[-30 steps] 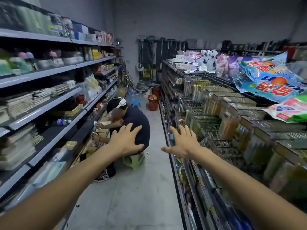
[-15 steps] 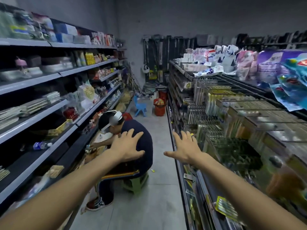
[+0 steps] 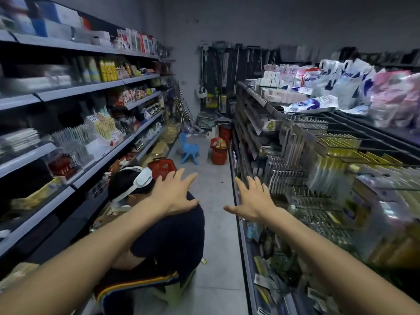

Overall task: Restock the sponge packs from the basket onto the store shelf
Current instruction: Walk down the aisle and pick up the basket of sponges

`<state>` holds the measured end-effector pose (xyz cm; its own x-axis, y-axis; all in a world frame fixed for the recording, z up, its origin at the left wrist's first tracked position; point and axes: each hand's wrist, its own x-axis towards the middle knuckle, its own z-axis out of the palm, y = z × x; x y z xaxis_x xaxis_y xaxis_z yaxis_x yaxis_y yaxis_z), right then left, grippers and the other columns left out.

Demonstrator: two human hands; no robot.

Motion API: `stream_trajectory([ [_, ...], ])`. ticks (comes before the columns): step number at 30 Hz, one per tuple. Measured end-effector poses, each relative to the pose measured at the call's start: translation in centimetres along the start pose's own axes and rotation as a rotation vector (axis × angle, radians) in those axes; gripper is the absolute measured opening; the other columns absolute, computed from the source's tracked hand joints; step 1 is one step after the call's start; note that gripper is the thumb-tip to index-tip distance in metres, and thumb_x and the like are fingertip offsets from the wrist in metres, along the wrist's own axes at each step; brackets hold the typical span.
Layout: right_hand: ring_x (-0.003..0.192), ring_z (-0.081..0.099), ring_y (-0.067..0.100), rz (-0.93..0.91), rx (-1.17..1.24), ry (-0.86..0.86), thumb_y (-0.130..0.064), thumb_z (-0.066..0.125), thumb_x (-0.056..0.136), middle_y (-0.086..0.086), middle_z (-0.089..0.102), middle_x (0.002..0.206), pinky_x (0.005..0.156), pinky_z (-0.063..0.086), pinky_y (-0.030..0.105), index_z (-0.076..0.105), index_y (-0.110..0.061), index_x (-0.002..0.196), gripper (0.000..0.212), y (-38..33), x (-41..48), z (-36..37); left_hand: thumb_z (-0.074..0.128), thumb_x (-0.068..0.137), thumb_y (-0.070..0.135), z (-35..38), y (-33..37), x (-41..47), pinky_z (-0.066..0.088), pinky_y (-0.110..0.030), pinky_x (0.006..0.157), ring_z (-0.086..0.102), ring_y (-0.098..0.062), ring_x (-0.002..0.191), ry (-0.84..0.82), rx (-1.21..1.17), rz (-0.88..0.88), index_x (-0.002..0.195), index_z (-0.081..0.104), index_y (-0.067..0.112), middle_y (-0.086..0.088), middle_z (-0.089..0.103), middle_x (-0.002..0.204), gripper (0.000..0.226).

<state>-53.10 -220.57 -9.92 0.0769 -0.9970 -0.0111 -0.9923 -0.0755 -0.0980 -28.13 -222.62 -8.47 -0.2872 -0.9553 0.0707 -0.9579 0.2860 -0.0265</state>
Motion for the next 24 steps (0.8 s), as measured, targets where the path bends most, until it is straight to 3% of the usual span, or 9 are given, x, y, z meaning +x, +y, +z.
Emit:
stream_trajectory([
  [5, 0.157, 0.002, 0.04, 0.015, -0.011, 0.025, -0.077, 0.054, 0.086, 0.019, 0.007, 0.17, 0.126, 0.01, 0.054, 0.008, -0.025, 0.164, 0.105, 1.1, 13.1, -2.4, 0.051, 0.087, 0.071, -0.4, -3.5, 13.0, 0.028, -0.057, 0.118, 0.021, -0.035, 0.152, -0.001, -0.012, 0.007, 0.161, 0.011, 0.036, -0.013, 0.014, 0.168, 0.091],
  [11, 0.157, -0.006, 0.039, 0.0, -0.015, 0.008, -0.077, 0.053, 0.087, 0.019, -0.001, 0.171, 0.126, 0.004, 0.054, 0.001, -0.026, 0.165, 0.106, 2.7, 26.0, -4.1, 0.05, 0.085, 0.075, -0.4, -6.4, 26.9, 0.03, -0.054, 0.118, 0.022, -0.033, 0.152, 0.01, -0.043, -0.025, 0.161, 0.011, 0.039, -0.011, 0.014, 0.169, 0.092],
  [24, 0.157, -0.009, 0.038, 0.006, 0.052, 0.027, -0.077, 0.055, 0.085, 0.017, -0.005, 0.171, 0.126, 0.002, 0.054, -0.002, -0.026, 0.165, 0.11, 12.8, 59.2, -4.7, 0.05, 0.085, 0.075, 1.9, -6.5, 60.7, 0.025, -0.058, 0.12, 0.017, -0.033, 0.154, -0.026, 0.001, -0.019, 0.161, 0.008, 0.04, -0.008, 0.008, 0.17, 0.093],
])
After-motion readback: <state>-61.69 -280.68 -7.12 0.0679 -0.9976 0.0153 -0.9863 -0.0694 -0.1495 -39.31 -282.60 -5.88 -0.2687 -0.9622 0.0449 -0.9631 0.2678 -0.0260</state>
